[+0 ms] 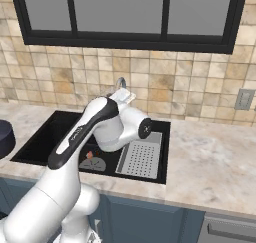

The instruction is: Dump the mushroom from the pot into the sink. Then turn on the water and wash the mushroom. Then turn off the water and put the mushroom back in the pot.

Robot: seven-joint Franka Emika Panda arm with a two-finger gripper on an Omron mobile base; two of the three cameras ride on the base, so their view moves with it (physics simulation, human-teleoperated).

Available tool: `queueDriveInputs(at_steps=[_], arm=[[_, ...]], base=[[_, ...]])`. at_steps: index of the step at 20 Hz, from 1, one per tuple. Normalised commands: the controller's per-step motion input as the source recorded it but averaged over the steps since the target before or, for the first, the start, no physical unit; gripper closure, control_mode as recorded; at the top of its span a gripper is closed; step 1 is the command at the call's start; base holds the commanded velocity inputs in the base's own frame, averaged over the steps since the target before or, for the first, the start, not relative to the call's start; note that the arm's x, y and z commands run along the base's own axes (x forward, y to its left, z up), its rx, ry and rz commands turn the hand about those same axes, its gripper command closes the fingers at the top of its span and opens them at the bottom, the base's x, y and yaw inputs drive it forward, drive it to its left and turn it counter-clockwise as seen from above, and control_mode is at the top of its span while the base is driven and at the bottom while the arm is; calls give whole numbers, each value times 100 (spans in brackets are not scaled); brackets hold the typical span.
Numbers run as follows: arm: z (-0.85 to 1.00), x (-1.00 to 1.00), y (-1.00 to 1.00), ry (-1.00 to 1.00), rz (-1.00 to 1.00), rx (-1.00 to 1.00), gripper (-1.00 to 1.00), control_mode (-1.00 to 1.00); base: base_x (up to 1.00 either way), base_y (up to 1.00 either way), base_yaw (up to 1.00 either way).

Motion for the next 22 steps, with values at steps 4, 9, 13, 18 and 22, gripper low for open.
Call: queueDriveInputs(at_steps=[4, 9, 13, 18, 22], arm=[[4, 0, -31, 40, 0, 32, -100, -100], [0, 0, -36, 20, 0, 18, -100, -100], [-2, 0, -44, 3, 0, 13, -100, -100], [-18, 0, -15, 0, 0, 2, -100, -100], [-20, 4, 1, 0, 0, -4, -100, -100]], base=[[0, 0, 0], [0, 0, 0], [0, 0, 0], [0, 0, 0], [0, 0, 0]])
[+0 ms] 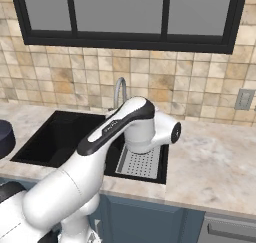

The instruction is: Dump the mushroom from the pot into the sink. Then turn on the water and wash the mushroom. Then turn off the water and put the mushroom back in the pot.

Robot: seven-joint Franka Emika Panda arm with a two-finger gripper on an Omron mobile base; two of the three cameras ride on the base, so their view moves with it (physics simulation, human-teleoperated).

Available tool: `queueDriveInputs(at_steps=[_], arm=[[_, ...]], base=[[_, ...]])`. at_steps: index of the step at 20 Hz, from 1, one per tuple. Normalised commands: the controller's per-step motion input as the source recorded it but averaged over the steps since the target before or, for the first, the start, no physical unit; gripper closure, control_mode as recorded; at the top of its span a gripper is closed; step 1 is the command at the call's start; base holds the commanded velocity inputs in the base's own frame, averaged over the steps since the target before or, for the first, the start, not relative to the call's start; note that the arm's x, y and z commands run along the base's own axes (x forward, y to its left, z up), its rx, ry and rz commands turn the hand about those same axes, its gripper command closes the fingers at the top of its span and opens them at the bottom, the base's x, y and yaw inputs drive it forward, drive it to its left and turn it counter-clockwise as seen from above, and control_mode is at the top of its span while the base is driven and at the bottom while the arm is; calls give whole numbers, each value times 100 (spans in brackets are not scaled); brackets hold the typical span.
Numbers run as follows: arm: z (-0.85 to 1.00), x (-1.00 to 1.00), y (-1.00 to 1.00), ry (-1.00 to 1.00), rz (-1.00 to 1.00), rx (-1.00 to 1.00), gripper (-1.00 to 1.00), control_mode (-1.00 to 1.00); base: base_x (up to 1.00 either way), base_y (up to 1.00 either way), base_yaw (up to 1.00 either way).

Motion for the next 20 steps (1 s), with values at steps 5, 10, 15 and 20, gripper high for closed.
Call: queueDriveInputs(at_steps=[5, 10, 15, 20], arm=[[-5, 15, 16, 9, 0, -13, -100, -100], [-9, 33, 1, 11, 0, -3, -100, -100], [-37, 35, 0, 6, 0, 1, -100, -100], [-38, 27, -6, 0, 0, 5, -100, -100]], base=[[0, 0, 0], [0, 0, 0], [0, 0, 0], [0, 0, 0]])
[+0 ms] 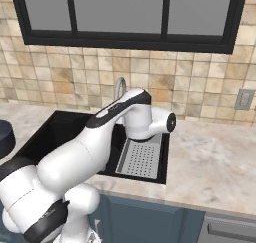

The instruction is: Dump the mushroom from the pot into the sink. Then turn on the water and wash the mushroom. Then turn off the water and put the mushroom back in the pot.

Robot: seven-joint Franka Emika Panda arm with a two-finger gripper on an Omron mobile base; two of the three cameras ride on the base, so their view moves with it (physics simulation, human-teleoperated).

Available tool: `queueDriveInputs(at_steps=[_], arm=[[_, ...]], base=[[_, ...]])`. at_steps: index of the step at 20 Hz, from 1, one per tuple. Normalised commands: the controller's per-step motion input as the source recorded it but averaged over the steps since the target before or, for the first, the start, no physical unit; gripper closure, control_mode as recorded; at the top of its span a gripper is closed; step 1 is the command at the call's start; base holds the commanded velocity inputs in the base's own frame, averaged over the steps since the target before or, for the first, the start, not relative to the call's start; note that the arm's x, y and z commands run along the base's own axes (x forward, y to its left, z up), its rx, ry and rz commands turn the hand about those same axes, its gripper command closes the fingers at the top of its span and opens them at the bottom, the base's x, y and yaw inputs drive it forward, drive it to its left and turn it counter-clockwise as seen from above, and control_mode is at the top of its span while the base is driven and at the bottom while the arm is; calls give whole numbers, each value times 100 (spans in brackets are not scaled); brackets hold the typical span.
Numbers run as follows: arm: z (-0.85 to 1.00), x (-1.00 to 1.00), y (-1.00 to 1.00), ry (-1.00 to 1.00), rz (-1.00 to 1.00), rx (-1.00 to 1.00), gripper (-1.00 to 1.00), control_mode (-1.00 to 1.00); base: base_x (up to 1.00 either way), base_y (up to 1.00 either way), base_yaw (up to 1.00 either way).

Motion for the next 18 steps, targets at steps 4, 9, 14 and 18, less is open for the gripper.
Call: queueDriveInputs(at_steps=[4, 9, 14, 18], arm=[[-30, 27, -6, 0, 0, 5, -100, -100], [-30, 31, -2, 0, 0, 3, -100, -100], [-30, 30, -1, 0, 0, 1, -100, -100], [-23, 32, -1, 1, 0, 0, -100, -100]], base=[[0, 0, 0], [0, 0, 0], [0, 0, 0], [0, 0, 0]])
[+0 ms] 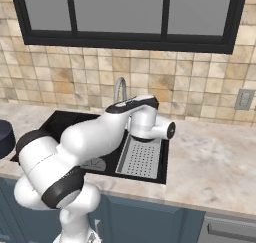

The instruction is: Dump the mushroom from the pot into the sink. Then turn on the water and wash the mushroom. Then turn off the water and put the mushroom back in the pot.

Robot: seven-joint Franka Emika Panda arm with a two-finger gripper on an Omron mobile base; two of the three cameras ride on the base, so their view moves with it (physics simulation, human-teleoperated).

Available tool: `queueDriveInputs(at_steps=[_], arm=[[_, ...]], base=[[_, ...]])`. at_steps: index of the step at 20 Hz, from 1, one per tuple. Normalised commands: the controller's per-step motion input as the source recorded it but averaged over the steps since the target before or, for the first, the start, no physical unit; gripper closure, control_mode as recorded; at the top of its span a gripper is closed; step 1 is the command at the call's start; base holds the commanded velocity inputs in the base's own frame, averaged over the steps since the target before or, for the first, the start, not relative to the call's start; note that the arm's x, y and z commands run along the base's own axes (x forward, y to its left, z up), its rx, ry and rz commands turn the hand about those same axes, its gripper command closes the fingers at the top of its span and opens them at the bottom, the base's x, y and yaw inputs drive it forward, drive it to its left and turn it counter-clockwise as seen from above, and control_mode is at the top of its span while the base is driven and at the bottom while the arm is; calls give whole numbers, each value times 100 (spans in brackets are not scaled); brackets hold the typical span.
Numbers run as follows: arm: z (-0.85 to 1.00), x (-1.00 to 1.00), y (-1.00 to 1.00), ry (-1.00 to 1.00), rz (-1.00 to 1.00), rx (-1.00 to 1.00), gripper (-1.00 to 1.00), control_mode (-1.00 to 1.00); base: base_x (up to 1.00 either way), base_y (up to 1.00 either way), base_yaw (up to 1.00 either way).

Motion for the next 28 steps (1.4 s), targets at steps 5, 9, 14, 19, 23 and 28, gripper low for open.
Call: queueDriveInputs(at_steps=[5, 9, 14, 19, 23, 28], arm=[[-14, 33, 0, 1, 0, 0, -100, -100], [-11, 36, 0, 0, 0, 0, -100, -100], [-17, 37, -1, 0, 0, 0, -100, -100], [-23, 30, -3, 0, 0, 0, -100, -100], [-17, 23, -3, 0, 0, 0, -100, -100], [-13, 21, -4, 0, 0, 0, -100, -100]], base=[[0, 0, 0], [0, 0, 0], [0, 0, 0], [0, 0, 0], [0, 0, 0], [0, 0, 0]])
